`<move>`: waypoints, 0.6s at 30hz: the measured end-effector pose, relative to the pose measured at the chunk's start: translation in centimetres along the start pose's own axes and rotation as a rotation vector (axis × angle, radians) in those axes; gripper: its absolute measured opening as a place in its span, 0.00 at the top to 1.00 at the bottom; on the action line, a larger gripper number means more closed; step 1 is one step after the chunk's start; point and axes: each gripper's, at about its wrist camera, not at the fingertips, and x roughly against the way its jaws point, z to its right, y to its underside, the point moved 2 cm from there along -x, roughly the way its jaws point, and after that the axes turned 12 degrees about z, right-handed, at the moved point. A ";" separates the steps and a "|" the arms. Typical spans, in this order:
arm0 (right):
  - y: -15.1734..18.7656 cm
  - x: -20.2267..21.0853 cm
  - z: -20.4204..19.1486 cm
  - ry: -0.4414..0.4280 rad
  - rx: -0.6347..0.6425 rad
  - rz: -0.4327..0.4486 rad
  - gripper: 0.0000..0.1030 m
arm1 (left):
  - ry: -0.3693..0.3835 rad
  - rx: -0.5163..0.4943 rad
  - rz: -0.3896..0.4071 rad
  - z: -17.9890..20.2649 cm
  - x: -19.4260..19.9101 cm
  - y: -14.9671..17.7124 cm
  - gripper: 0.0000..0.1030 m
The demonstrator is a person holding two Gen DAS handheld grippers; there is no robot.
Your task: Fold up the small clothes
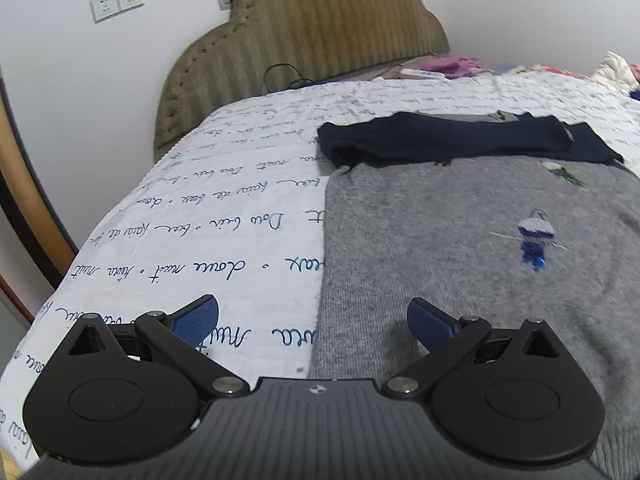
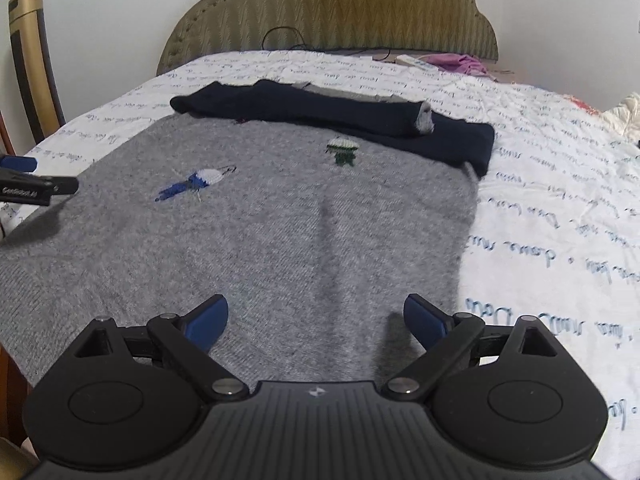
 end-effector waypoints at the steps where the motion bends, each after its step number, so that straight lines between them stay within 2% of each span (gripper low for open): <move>1: -0.1 0.1 0.2 0.001 -0.004 0.002 0.07 | 0.007 -0.006 -0.003 0.1 0.0 0.1 0.00; 6: 0.7 -0.9 0.4 0.022 -0.014 -0.048 0.07 | 0.039 -0.013 -0.045 0.7 -0.1 1.0 0.01; 11: 1.0 -0.4 0.4 0.002 0.001 -0.049 0.07 | 0.035 -0.039 -0.049 0.7 0.4 1.4 0.01; 18: 1.1 0.6 1.2 -0.022 -0.062 -0.042 0.07 | 0.040 -0.039 -0.041 0.9 1.1 1.4 0.00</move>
